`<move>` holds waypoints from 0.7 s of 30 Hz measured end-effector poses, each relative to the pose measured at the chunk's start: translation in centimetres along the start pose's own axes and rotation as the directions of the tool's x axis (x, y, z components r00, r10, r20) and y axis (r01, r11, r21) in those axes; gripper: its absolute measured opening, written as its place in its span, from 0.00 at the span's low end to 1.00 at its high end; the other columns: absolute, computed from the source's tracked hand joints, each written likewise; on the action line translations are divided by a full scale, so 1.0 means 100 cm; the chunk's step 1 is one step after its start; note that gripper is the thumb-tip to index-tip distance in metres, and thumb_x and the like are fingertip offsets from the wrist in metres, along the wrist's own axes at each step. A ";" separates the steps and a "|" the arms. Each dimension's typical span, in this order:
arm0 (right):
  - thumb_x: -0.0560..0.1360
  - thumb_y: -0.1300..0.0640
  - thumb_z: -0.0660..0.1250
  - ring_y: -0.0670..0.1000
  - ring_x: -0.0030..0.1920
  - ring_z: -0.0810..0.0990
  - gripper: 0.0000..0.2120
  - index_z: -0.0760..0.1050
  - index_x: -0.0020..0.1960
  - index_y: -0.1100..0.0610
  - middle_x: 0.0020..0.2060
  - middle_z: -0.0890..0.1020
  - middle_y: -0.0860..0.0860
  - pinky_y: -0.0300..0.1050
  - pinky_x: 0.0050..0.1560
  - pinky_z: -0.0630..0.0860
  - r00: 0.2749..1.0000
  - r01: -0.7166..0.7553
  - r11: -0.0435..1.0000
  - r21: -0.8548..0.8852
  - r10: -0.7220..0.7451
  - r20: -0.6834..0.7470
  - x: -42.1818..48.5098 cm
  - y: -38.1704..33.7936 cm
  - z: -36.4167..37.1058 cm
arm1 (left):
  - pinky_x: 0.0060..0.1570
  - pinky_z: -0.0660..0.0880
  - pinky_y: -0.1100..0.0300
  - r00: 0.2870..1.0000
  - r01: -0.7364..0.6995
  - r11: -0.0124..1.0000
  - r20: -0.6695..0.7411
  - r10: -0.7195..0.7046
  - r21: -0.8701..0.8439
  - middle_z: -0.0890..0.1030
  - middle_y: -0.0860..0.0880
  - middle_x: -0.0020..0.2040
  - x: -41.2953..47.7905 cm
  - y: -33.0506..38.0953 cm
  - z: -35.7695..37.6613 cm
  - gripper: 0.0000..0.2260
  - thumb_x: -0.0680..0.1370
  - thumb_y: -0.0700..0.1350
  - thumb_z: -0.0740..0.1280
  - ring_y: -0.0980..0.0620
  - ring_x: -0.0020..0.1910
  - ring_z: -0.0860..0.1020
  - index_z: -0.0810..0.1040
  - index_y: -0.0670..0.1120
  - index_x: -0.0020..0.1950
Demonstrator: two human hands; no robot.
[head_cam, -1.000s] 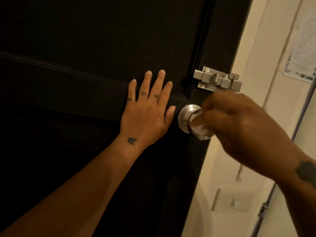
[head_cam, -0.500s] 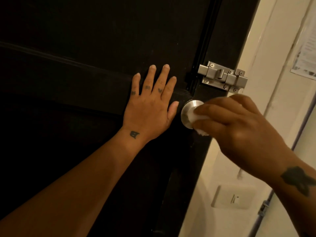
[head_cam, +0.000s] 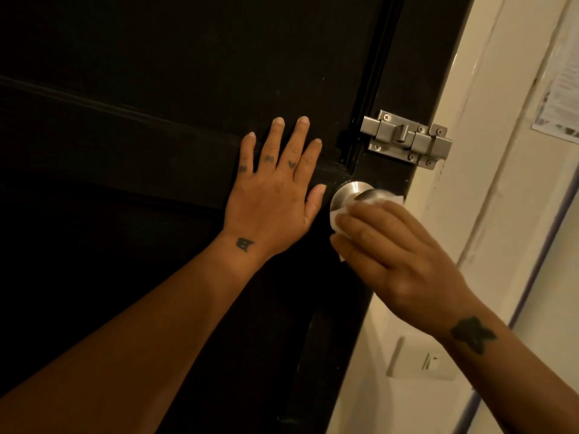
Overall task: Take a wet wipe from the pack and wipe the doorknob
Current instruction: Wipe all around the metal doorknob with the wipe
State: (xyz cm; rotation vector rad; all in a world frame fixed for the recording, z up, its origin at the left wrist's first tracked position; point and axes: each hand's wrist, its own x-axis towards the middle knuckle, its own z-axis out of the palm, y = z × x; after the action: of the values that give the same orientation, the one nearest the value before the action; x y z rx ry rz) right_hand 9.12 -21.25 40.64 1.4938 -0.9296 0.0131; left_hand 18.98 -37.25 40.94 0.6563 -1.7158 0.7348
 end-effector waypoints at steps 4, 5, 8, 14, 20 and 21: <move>0.77 0.65 0.61 0.60 0.62 0.72 0.09 0.75 0.55 0.62 0.54 0.81 0.60 0.54 0.67 0.63 0.998 0.042 0.999 -0.025 -0.043 -0.041 -0.014 0.003 0.000 | 0.66 0.62 0.40 1.000 0.002 1.000 0.001 -0.002 -0.004 0.65 0.43 0.73 0.000 0.000 -0.001 0.25 0.77 0.56 0.50 0.41 0.71 0.65 0.65 0.46 0.71; 0.78 0.64 0.61 0.59 0.62 0.71 0.08 0.74 0.56 0.62 0.55 0.79 0.60 0.53 0.68 0.62 0.997 0.018 1.000 -0.023 -0.019 -0.073 -0.015 0.004 0.000 | 0.66 0.62 0.40 1.000 0.004 1.000 0.002 -0.004 -0.006 0.65 0.43 0.73 0.000 0.000 -0.001 0.25 0.77 0.56 0.50 0.41 0.71 0.65 0.66 0.45 0.71; 0.77 0.64 0.61 0.60 0.64 0.71 0.09 0.75 0.56 0.62 0.55 0.80 0.60 0.54 0.67 0.64 0.996 0.009 0.999 -0.042 -0.013 -0.094 -0.008 0.001 0.007 | 0.66 0.61 0.40 1.000 0.003 1.000 0.003 -0.002 -0.019 0.65 0.43 0.73 0.000 0.001 -0.001 0.25 0.78 0.55 0.50 0.40 0.71 0.65 0.66 0.45 0.71; 0.77 0.65 0.62 0.59 0.64 0.71 0.10 0.73 0.58 0.62 0.57 0.78 0.59 0.53 0.68 0.64 0.986 0.158 0.978 -0.134 -0.163 -0.028 -0.031 0.006 0.004 | 0.65 0.62 0.39 1.000 -0.001 1.000 -0.005 0.001 -0.028 0.66 0.42 0.72 0.001 0.000 0.000 0.25 0.77 0.55 0.50 0.40 0.70 0.65 0.66 0.45 0.70; 0.76 0.64 0.65 0.59 0.63 0.71 0.12 0.72 0.59 0.60 0.58 0.75 0.58 0.55 0.64 0.68 0.981 0.111 0.984 -0.139 -0.131 -0.142 -0.027 0.009 0.005 | 0.65 0.62 0.39 1.000 0.000 1.000 0.001 0.000 -0.019 0.66 0.42 0.72 0.001 0.001 0.000 0.25 0.77 0.55 0.51 0.40 0.70 0.65 0.67 0.45 0.70; 0.76 0.63 0.65 0.59 0.63 0.72 0.12 0.72 0.59 0.60 0.57 0.76 0.57 0.54 0.63 0.68 0.982 0.123 0.982 -0.142 -0.141 -0.125 -0.027 0.007 0.005 | 0.65 0.61 0.39 1.000 -0.003 1.000 0.001 0.003 -0.024 0.66 0.42 0.72 0.001 0.001 0.000 0.25 0.77 0.55 0.51 0.40 0.70 0.65 0.67 0.44 0.70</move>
State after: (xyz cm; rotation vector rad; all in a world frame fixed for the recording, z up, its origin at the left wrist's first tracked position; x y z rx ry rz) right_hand 6.65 -20.11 39.74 1.4090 -0.7079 -0.0443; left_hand 18.93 -37.18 41.07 0.6380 -1.7243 0.7147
